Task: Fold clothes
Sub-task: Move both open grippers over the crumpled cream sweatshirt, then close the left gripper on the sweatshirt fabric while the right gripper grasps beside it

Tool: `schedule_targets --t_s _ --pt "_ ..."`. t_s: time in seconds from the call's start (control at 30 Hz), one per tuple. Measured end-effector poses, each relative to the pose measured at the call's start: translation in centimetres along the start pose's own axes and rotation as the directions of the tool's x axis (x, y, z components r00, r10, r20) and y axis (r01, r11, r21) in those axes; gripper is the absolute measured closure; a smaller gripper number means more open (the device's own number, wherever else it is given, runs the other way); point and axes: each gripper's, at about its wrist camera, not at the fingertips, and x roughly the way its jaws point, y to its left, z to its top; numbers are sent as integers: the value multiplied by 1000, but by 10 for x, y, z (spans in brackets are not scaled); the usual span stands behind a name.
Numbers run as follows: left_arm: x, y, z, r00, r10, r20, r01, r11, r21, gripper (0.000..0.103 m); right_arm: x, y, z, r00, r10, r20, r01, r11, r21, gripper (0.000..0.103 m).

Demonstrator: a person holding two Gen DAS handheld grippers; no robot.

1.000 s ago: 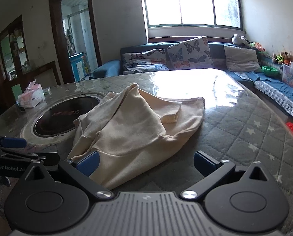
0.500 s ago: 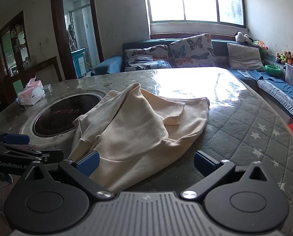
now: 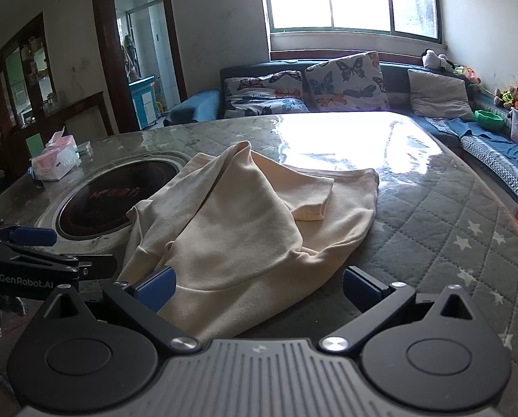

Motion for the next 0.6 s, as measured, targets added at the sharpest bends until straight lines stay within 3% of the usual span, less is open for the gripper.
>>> schedule_targets --t_s 0.33,0.6 --pt "8 -3 23 1000 -10 28 9 1000 29 0 13 -8 8 1000 -2 -13 2 1000 14 0" --pt "25 -15 55 998 -15 57 11 998 69 1 19 -16 16 1000 -8 -12 8 1000 5 6"
